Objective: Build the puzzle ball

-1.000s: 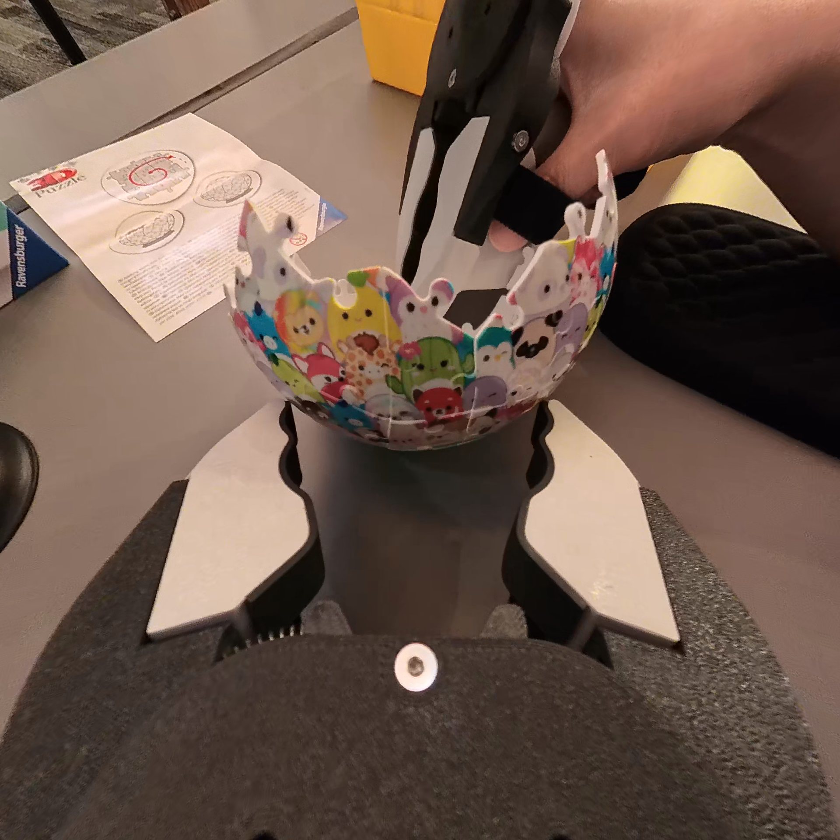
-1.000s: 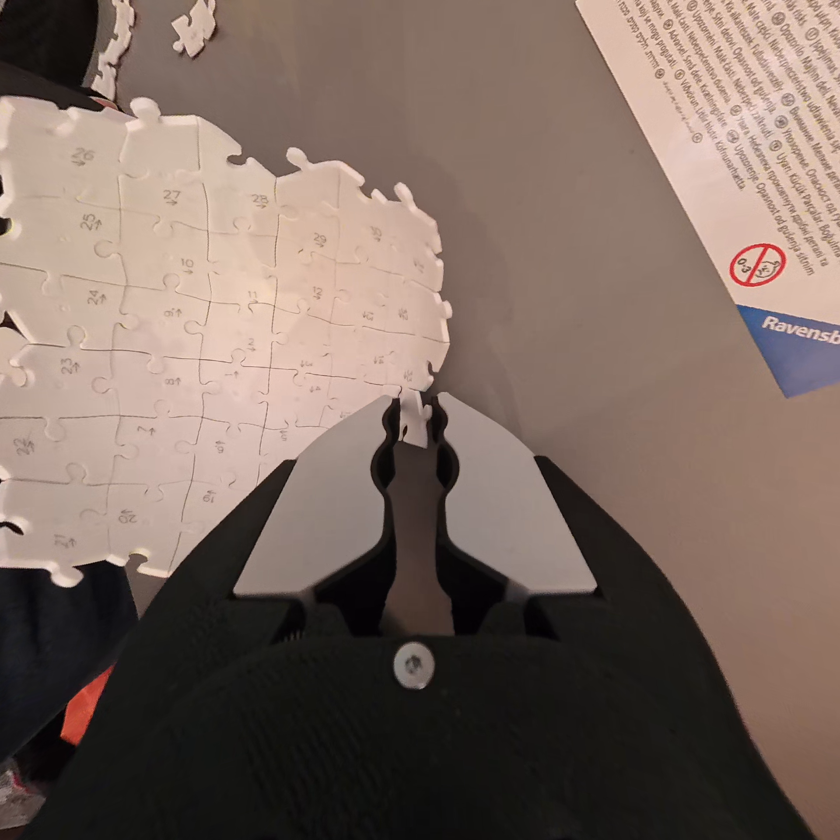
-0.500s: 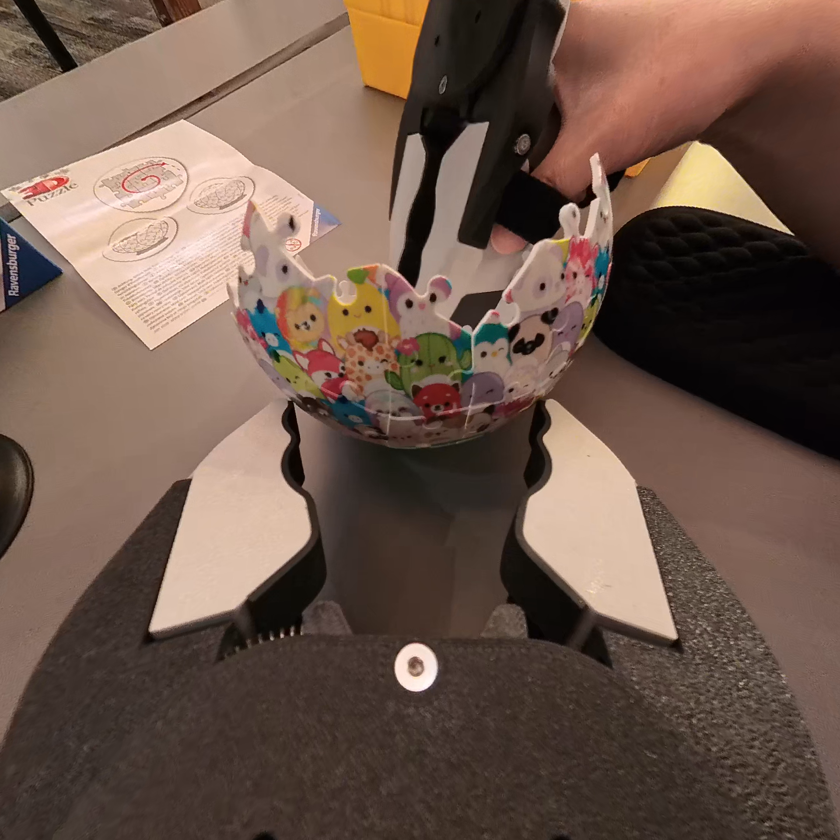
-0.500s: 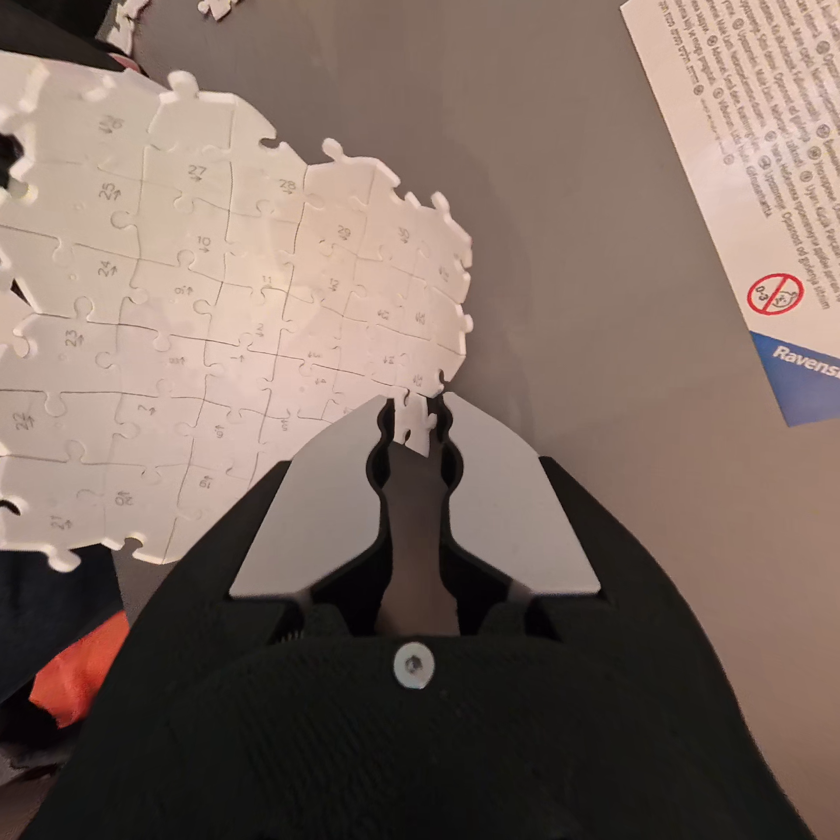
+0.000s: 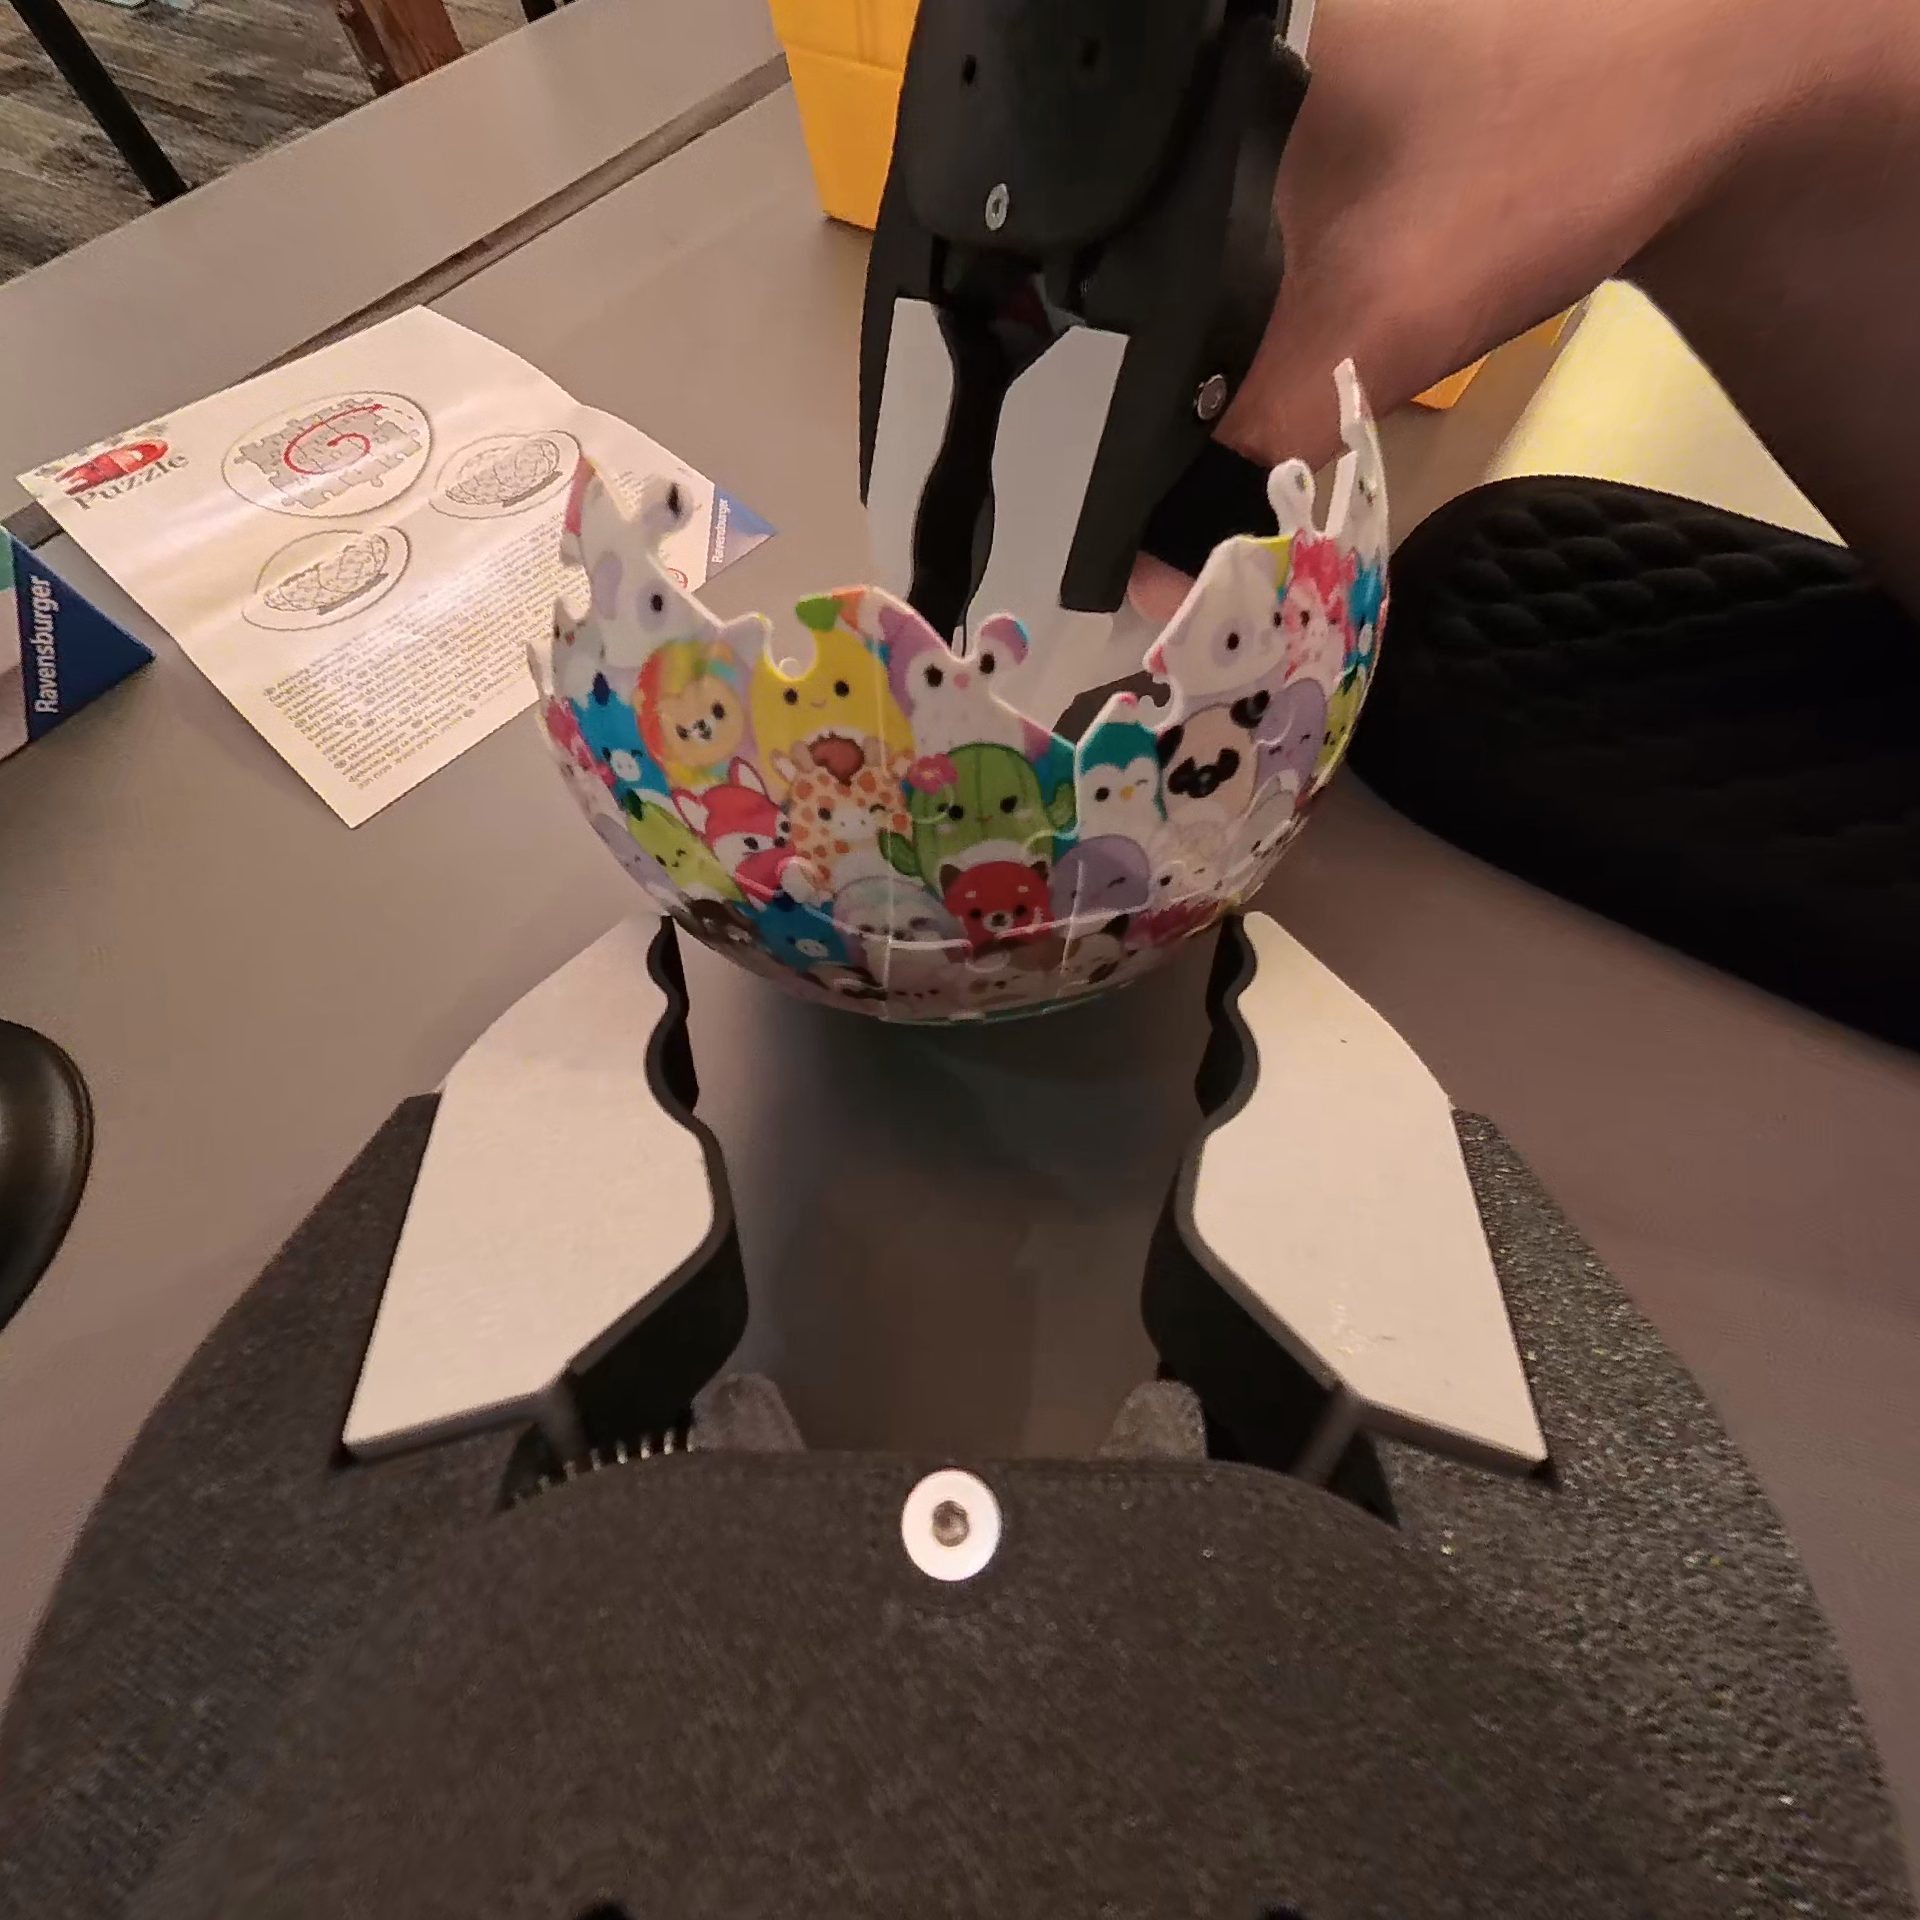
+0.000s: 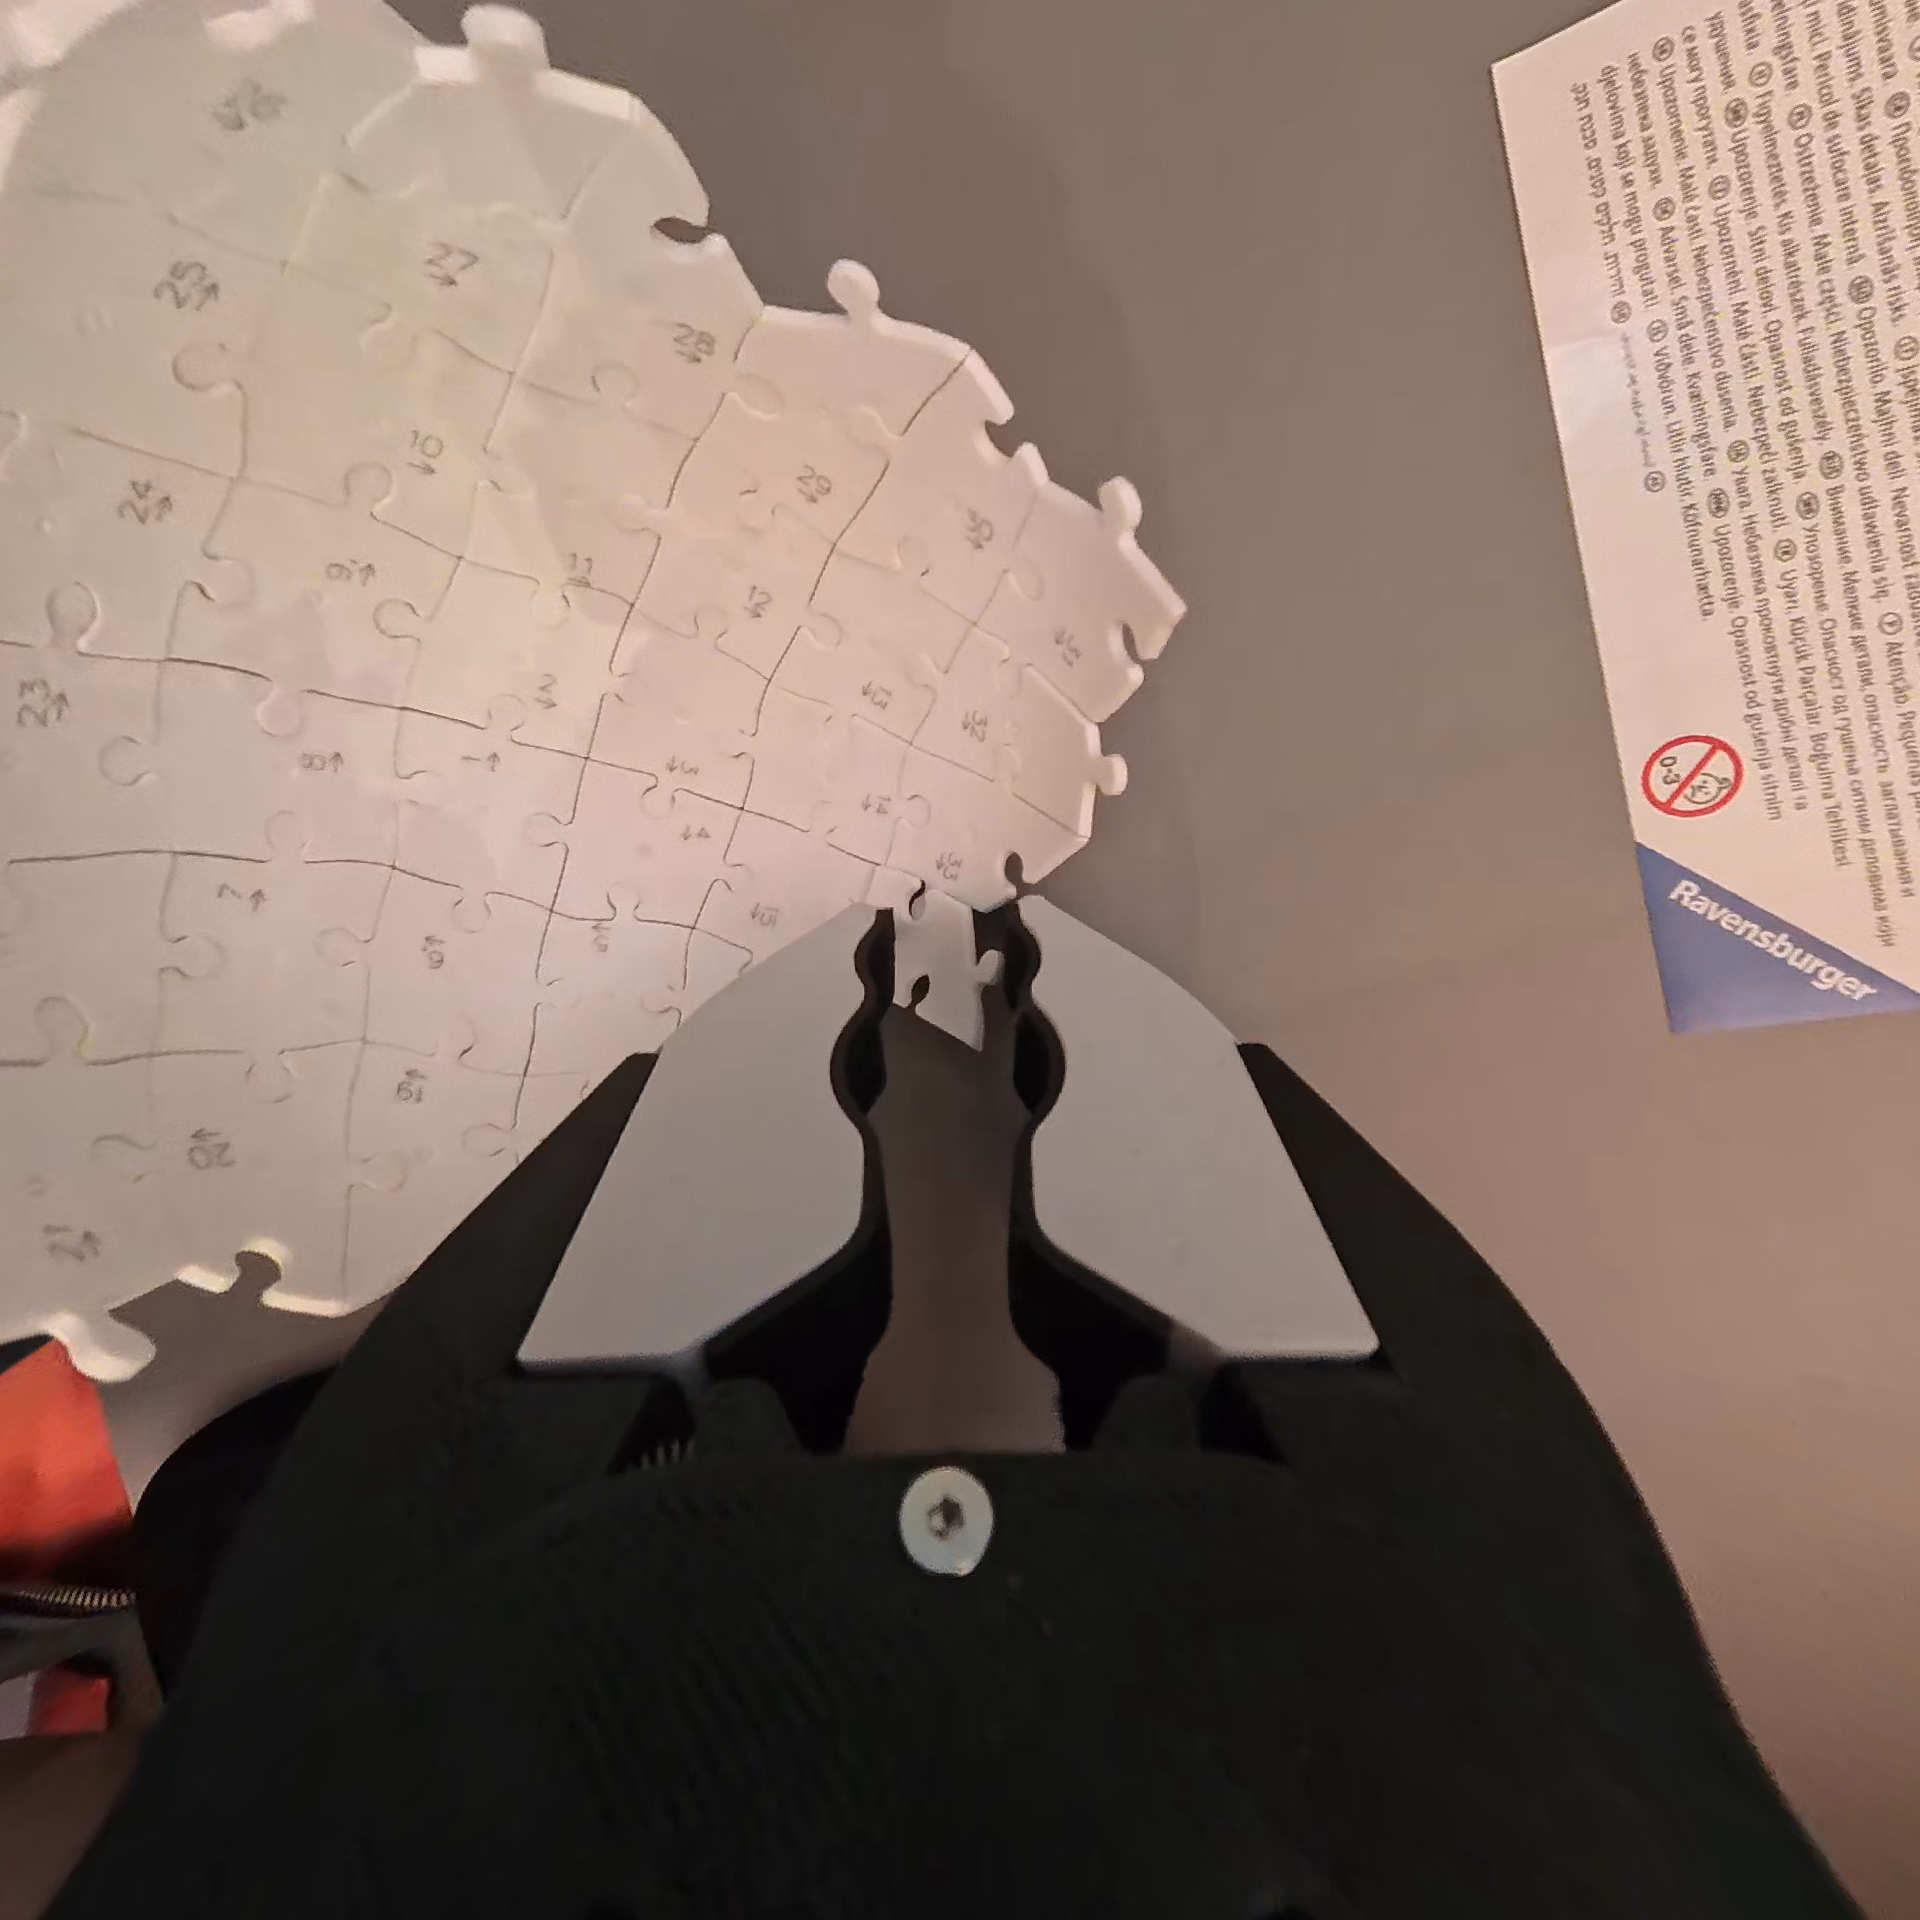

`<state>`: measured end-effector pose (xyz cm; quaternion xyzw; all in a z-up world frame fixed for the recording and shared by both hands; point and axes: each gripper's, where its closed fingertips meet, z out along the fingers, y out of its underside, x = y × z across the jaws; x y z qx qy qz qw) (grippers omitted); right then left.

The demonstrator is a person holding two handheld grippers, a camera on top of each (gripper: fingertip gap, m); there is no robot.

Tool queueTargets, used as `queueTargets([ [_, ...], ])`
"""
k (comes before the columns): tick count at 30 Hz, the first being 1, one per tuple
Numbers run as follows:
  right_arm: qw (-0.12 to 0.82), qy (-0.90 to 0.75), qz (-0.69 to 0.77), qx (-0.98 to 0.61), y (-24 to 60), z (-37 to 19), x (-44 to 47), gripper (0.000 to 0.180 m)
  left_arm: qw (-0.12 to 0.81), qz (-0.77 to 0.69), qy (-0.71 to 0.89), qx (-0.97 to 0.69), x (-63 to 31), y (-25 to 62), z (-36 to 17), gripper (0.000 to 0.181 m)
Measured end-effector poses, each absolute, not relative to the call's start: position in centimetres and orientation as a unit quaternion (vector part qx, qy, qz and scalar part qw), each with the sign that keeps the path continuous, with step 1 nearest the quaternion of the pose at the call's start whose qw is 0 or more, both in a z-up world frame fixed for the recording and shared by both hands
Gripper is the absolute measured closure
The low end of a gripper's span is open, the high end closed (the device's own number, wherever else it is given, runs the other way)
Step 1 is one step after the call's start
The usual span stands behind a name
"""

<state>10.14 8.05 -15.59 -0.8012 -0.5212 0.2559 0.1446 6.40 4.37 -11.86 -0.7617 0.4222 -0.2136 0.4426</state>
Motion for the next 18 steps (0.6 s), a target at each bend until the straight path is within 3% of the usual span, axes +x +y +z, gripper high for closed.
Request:
queueTargets([
  [18, 0.159, -0.529, 0.235, -0.8, 8.02, -15.68, 10.24, 0.157, 0.448, -0.211, 0.425, -0.758, 6.59, 4.33, -11.78, 0.086],
])
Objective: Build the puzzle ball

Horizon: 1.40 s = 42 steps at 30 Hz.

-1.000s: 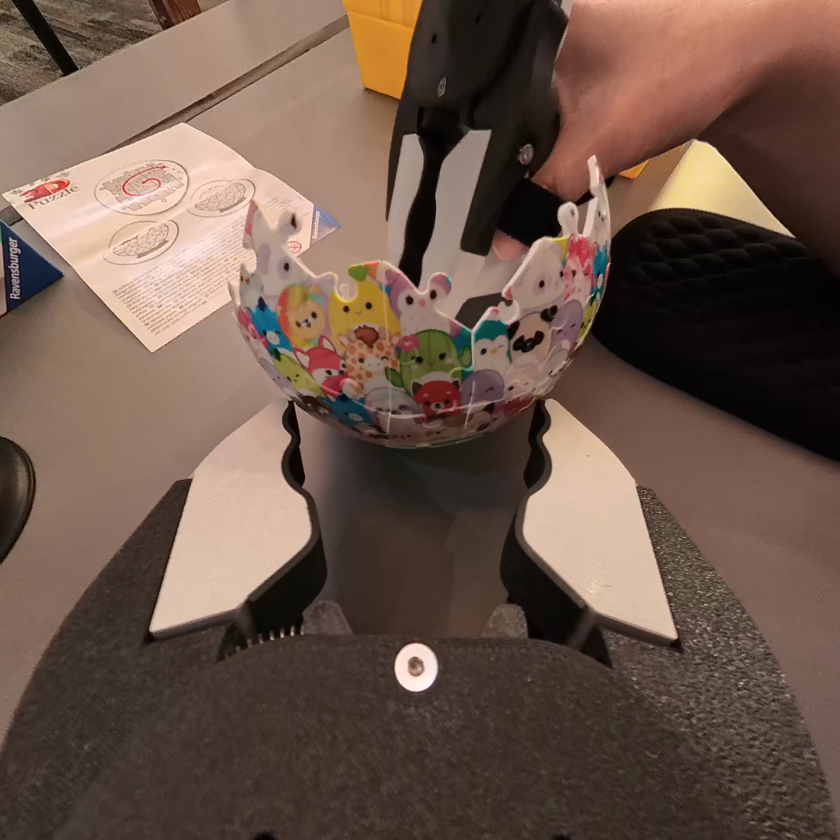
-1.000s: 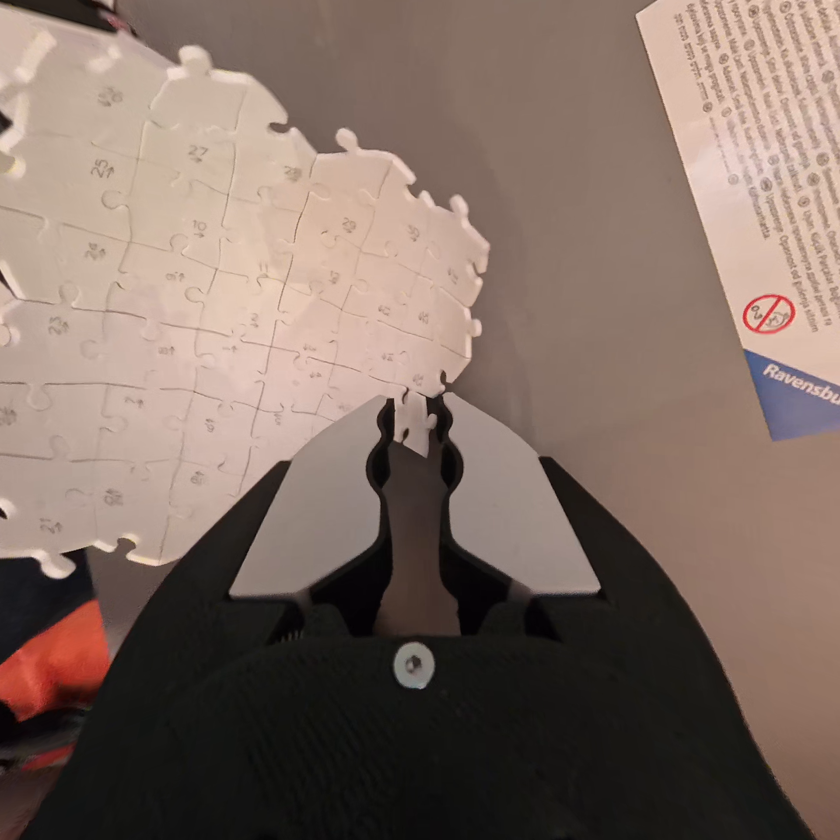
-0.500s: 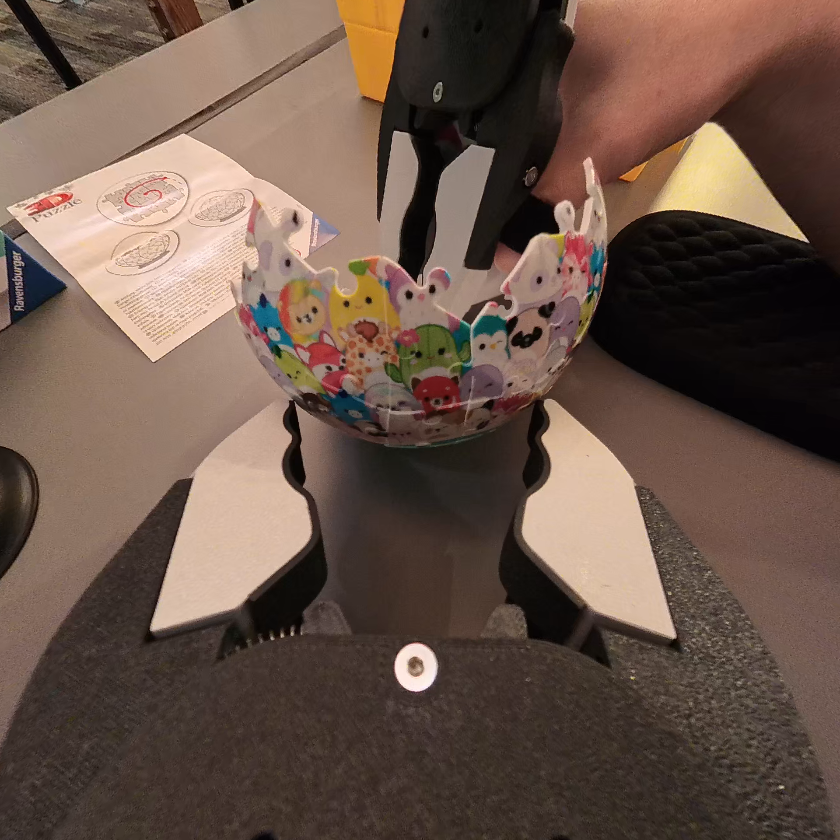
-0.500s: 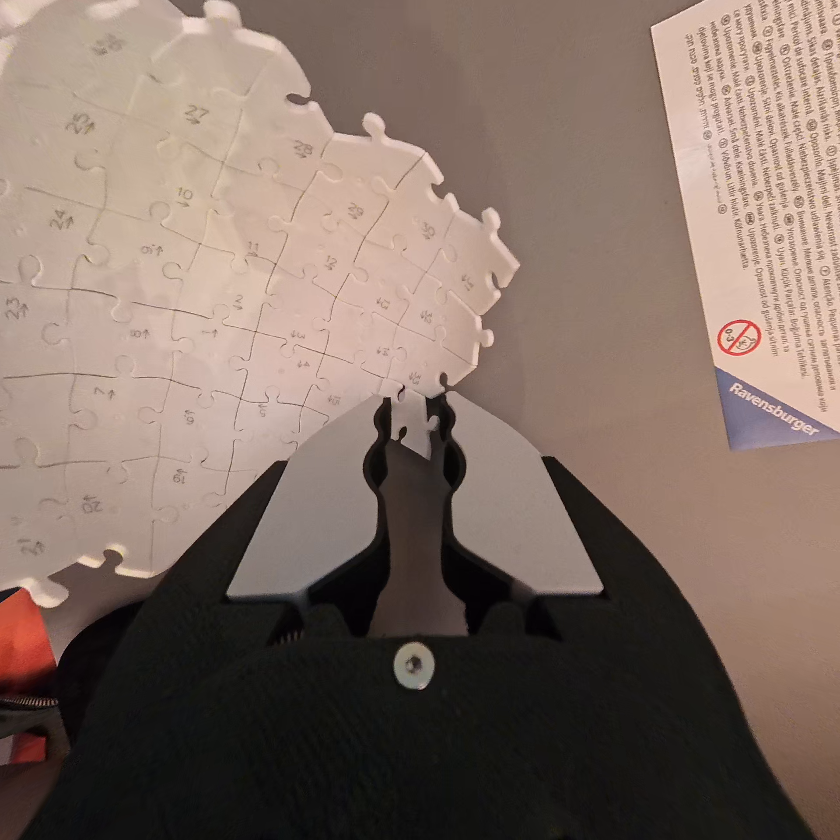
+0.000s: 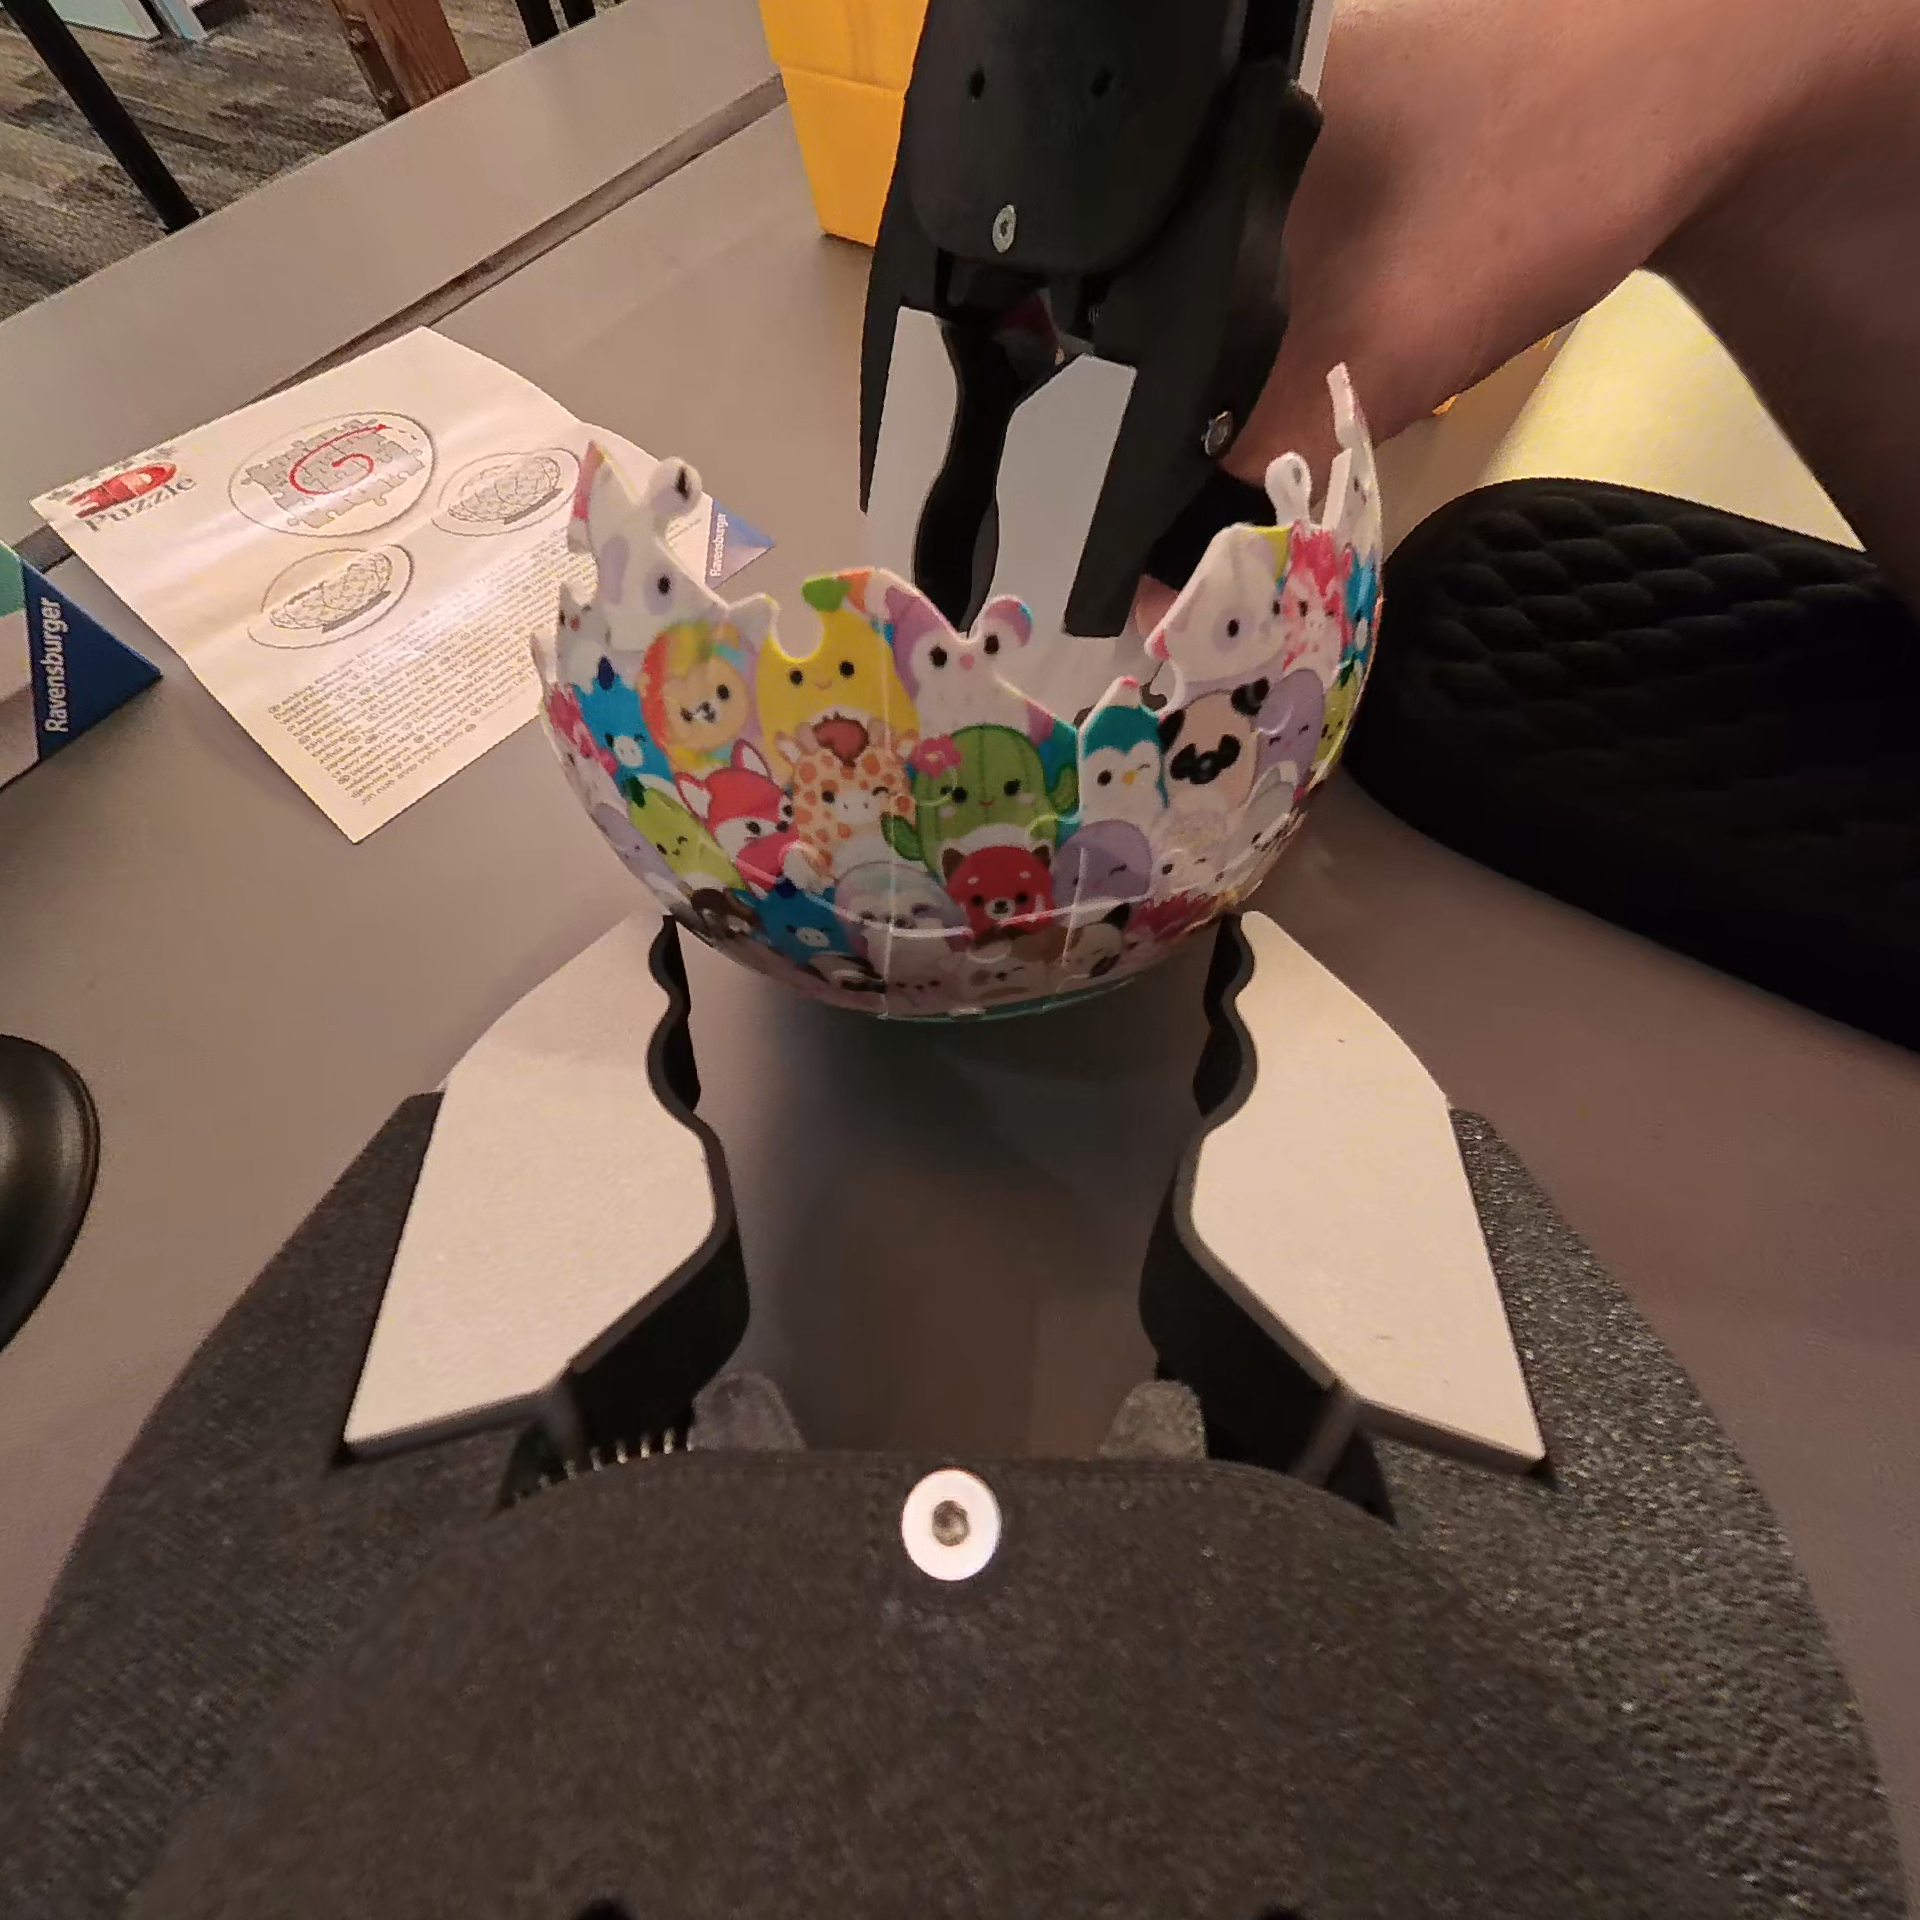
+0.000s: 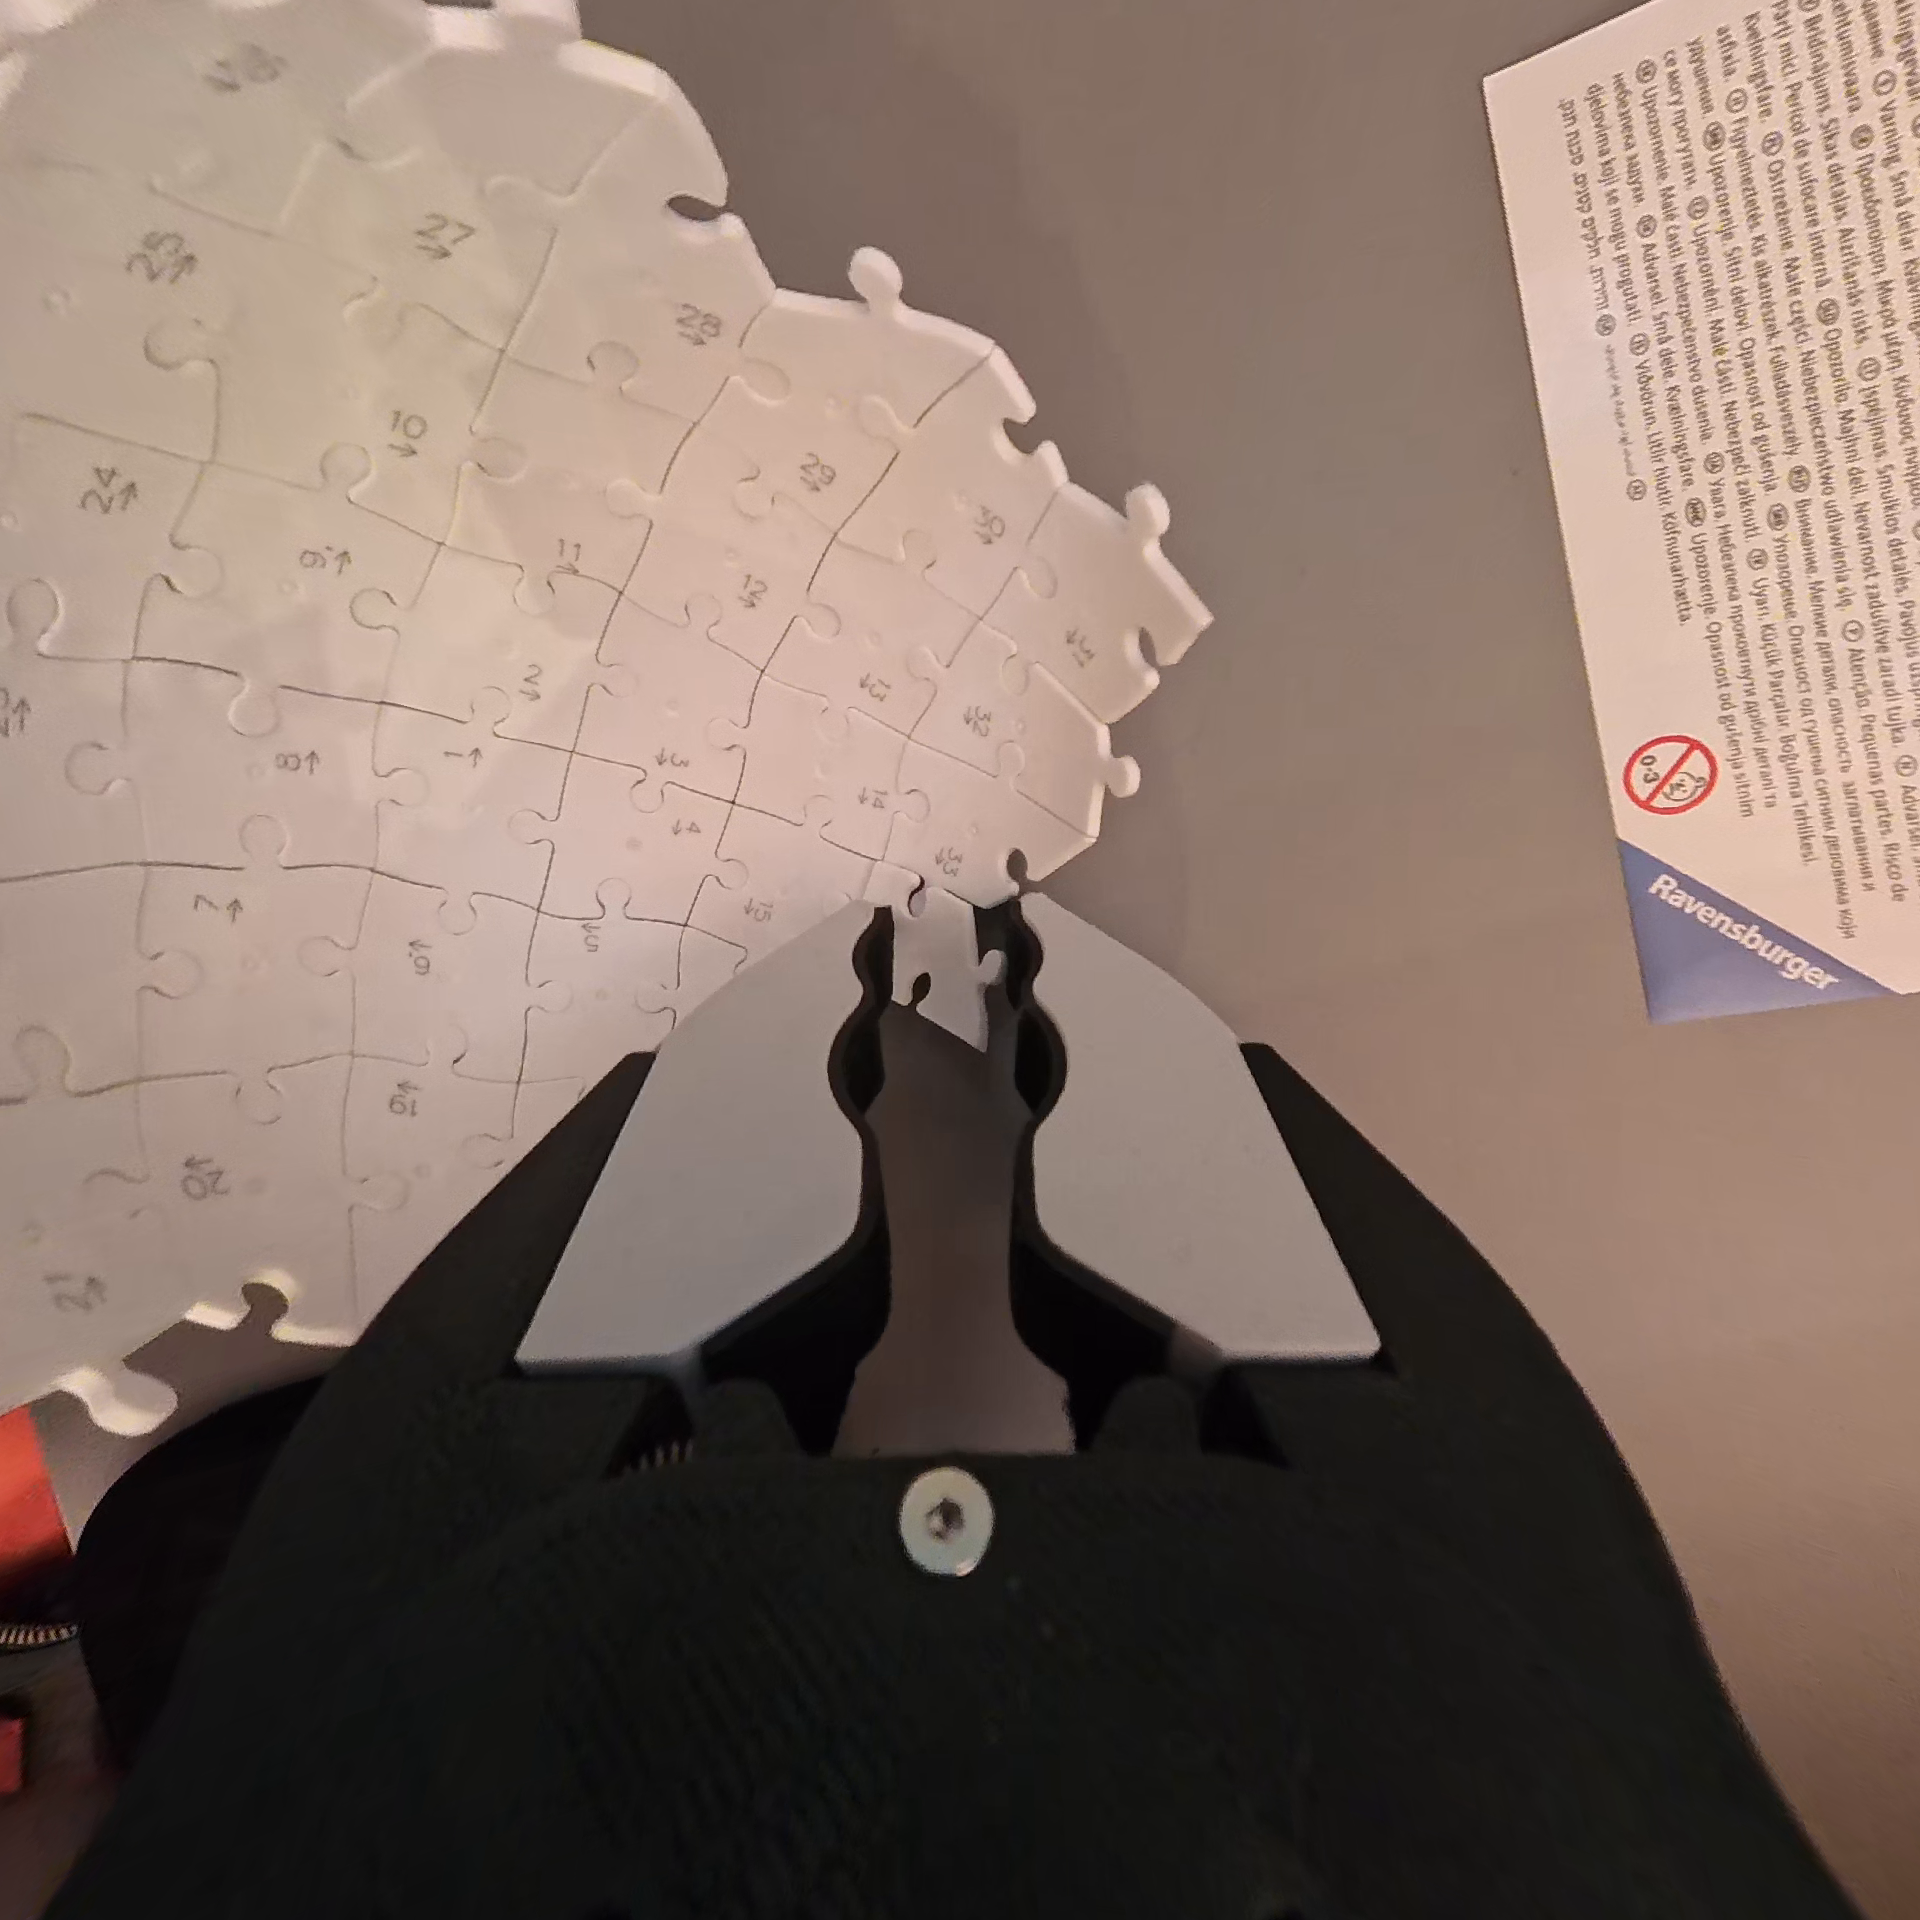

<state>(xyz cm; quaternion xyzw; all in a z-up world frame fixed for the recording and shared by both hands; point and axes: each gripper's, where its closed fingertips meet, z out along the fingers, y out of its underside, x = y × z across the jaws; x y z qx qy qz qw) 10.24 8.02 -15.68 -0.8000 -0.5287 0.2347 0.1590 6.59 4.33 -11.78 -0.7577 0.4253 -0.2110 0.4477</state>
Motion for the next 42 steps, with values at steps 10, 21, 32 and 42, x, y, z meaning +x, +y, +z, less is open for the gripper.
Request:
queueTargets([
  [10, 0.183, -0.522, 0.209, -0.807, 9.3, -15.6, 11.2, 0.146, 0.455, -0.213, 0.425, -0.753, 6.8, 4.7, -11.5, 0.089],
  [21, 0.225, -0.531, 0.172, -0.799, 9.9, -14.2, 11.7, 0.165, 0.468, -0.206, 0.428, -0.746, 7.3, 5.0, -11.0, 0.091],
  [32, 0.153, -0.556, 0.187, -0.795, 8.6, -14.3, 12.2, 0.178, 0.471, -0.197, 0.434, -0.743, 7.7, 5.3, -10.8, 0.092],
  [42, 0.141, -0.55, 0.141, -0.811, 9.2, -15.0, 12.6, 0.173, 0.475, -0.2, 0.44, -0.735, 8.5, 5.5, -10.4, 0.093],
])
